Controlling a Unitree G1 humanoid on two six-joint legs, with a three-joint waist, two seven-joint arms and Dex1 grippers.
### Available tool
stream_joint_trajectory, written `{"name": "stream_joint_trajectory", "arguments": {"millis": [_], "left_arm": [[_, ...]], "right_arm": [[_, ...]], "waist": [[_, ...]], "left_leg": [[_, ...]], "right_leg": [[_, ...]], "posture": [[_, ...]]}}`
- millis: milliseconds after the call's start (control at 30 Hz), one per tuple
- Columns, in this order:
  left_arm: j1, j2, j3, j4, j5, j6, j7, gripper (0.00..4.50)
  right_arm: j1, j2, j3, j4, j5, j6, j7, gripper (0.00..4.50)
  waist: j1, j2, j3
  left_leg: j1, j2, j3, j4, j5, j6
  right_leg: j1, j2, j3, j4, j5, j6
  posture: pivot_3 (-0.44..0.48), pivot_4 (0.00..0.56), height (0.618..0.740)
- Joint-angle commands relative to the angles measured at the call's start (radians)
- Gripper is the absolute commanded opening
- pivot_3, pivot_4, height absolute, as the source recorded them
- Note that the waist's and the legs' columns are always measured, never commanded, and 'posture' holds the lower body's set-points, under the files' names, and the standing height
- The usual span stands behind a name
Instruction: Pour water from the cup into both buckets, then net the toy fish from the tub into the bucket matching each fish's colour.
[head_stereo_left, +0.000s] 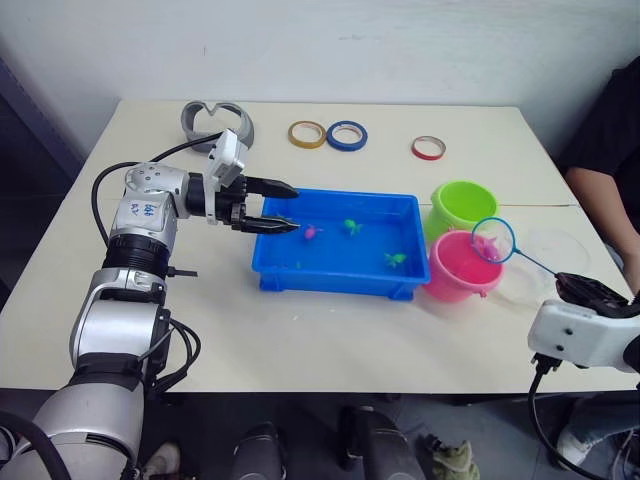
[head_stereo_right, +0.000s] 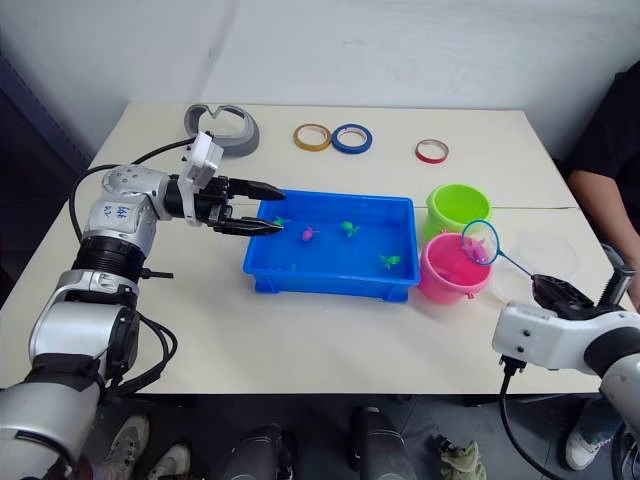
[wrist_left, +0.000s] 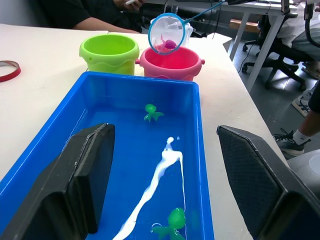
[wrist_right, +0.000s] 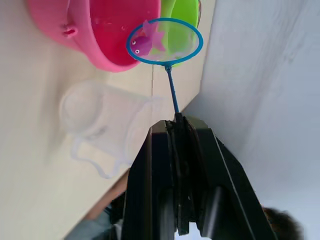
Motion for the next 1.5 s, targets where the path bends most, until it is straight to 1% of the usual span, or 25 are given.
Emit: {"name": "stream_joint_trajectory", "arguments": {"millis": [33, 100, 167, 367, 433, 567, 733, 867, 933, 1000, 1100, 1200, 1300, 1333, 1400, 1500], "left_arm": [[-0.008, 0.007, 0.018, -0.020, -0.006, -0.004, -0.010, 3.60], [-0.006, 0.008, 0.019, -0.023, -0.007, -0.002, -0.010, 3.60], [-0.003, 0.010, 0.020, -0.027, -0.009, 0.000, -0.009, 3.60], [0.001, 0.015, 0.024, -0.031, -0.009, 0.000, -0.006, 3.60], [-0.001, 0.015, 0.025, -0.032, -0.010, 0.000, -0.003, 3.60], [-0.001, 0.015, 0.025, -0.034, -0.010, -0.002, 0.000, 3.60], [-0.004, 0.019, 0.026, -0.031, -0.009, -0.006, 0.000, 3.60], [-0.006, 0.018, 0.027, -0.026, -0.008, -0.008, 0.002, 3.60], [-0.007, 0.018, 0.029, -0.025, -0.007, -0.011, 0.002, 3.60], [-0.008, 0.023, 0.034, -0.025, -0.008, -0.008, 0.001, 3.60], [-0.005, 0.040, 0.043, -0.015, -0.003, -0.011, 0.005, 3.60], [-0.017, 0.081, 0.052, 0.020, 0.011, -0.021, 0.022, 3.60], [-0.027, 0.128, 0.046, 0.043, 0.028, -0.024, 0.017, 3.60], [-0.029, 0.144, 0.048, 0.048, 0.030, -0.023, 0.016, 3.60], [-0.031, 0.175, 0.053, 0.050, 0.034, -0.016, 0.020, 3.60], [-0.011, 0.225, 0.052, 0.036, 0.052, -0.031, 0.025, 3.60]], "right_arm": [[0.002, 0.037, 0.004, 0.022, -0.178, -0.130, -0.075, 0.00], [-0.005, 0.053, 0.015, 0.035, -0.284, -0.197, -0.125, 0.00], [-0.003, 0.077, 0.019, 0.048, -0.352, -0.250, -0.157, 0.00], [-0.015, 0.152, 0.019, 0.051, -0.485, -0.372, -0.241, 0.00], [0.005, 0.188, 0.032, 0.059, -0.545, -0.404, -0.274, 0.00], [0.009, 0.245, 0.050, 0.064, -0.625, -0.442, -0.309, 0.00], [0.029, 0.289, 0.041, 0.086, -0.722, -0.468, -0.348, 0.00], [-0.002, 0.313, 0.040, 0.094, -0.742, -0.460, -0.365, 0.00], [-0.026, 0.323, 0.042, 0.096, -0.717, -0.452, -0.354, 0.00], [-0.071, 0.334, 0.033, 0.084, -0.640, -0.428, -0.305, 0.00], [-0.166, 0.331, 0.029, 0.044, -0.472, -0.388, -0.203, 0.00], [-0.281, 0.308, 0.065, -0.004, -0.263, -0.325, -0.057, 0.00], [-0.446, 0.300, 0.128, -0.030, -0.090, -0.161, 0.132, 0.00], [-0.505, 0.301, 0.160, -0.033, -0.037, -0.071, 0.211, 0.00], [-0.638, 0.302, 0.228, -0.022, 0.043, 0.087, 0.319, 0.00], [-0.811, 0.325, 0.328, 0.020, 0.146, 0.323, 0.417, 0.00]], "waist": [[-0.001, 0.000, 0.000], [-0.003, 0.000, 0.000], [-0.003, 0.000, 0.000], [-0.003, 0.000, 0.000], [-0.002, 0.000, 0.000], [-0.002, 0.000, 0.000], [-0.003, 0.000, 0.000], [-0.006, 0.000, 0.000], [-0.009, 0.000, 0.000], [-0.012, 0.000, 0.000], [-0.022, 0.000, 0.000], [-0.031, 0.000, 0.000], [-0.038, 0.000, 0.000], [-0.038, 0.000, 0.000], [-0.035, 0.000, 0.000], [-0.029, 0.000, 0.000]], "left_leg": [[0.000, 0.000, 0.000, 0.000, 0.000, 0.000], [0.000, 0.000, 0.000, 0.000, 0.000, 0.000], [0.001, 0.000, 0.000, 0.000, 0.001, -0.001], [0.001, 0.000, 0.002, 0.000, 0.001, -0.003], [0.001, 0.001, 0.003, 0.000, 0.001, -0.003], [0.001, 0.001, 0.006, 0.000, 0.002, -0.003], [0.002, 0.001, 0.008, 0.000, 0.002, -0.003], [0.002, 0.001, 0.008, 0.000, 0.002, -0.004], [0.002, 0.001, 0.008, 0.001, 0.002, -0.004], [0.002, 0.001, 0.008, 0.001, 0.002, -0.004], [0.003, 0.001, 0.008, 0.001, 0.002, -0.004], [0.004, 0.001, 0.004, 0.001, 0.002, -0.004], [0.006, 0.001, 0.001, 0.001, 0.003, -0.005], [0.006, 0.001, 0.000, 0.001, 0.003, -0.005], [0.006, 0.001, -0.001, 0.001, 0.004, -0.004], [0.005, 0.001, -0.001, 0.001, 0.003, -0.001]], "right_leg": [[0.000, 0.000, 0.000, 0.000, 0.000, 0.000], [0.000, 0.000, 0.000, 0.001, 0.000, 0.000], [0.000, 0.000, 0.001, 0.001, 0.000, 0.000], [0.000, 0.001, 0.000, 0.002, 0.000, -0.001], [0.000, 0.001, 0.000, 0.002, 0.000, -0.001], [0.000, 0.001, 0.000, 0.002, -0.001, -0.001], [0.000, 0.001, 0.000, 0.002, -0.001, -0.001], [0.000, 0.001, 0.001, 0.003, -0.001, -0.001], [0.000, 0.001, 0.001, 0.003, -0.001, -0.001], [0.000, 0.001, 0.001, 0.004, -0.001, -0.001], [0.001, 0.001, 0.001, 0.004, -0.001, -0.001], [0.001, 0.001, 0.003, 0.006, -0.001, -0.001], [0.001, 0.002, 0.003, 0.007, -0.001, -0.002], [0.001, 0.002, 0.003, 0.008, 0.000, -0.002], [0.001, 0.002, 0.002, 0.008, 0.000, -0.003], [0.001, 0.001, 0.001, 0.008, 0.001, -0.004]], "posture": [[0.000, 0.150, 0.727], [0.000, 0.150, 0.727], [0.000, 0.150, 0.727], [0.000, 0.150, 0.727], [0.000, 0.150, 0.727], [0.000, 0.150, 0.727], [0.000, 0.150, 0.727], [0.000, 0.150, 0.727], [0.000, 0.150, 0.727], [0.000, 0.150, 0.727], [0.000, 0.150, 0.727], [0.000, 0.150, 0.727], [0.000, 0.150, 0.727], [0.000, 0.150, 0.727], [0.000, 0.150, 0.727], [0.000, 0.150, 0.727]]}}
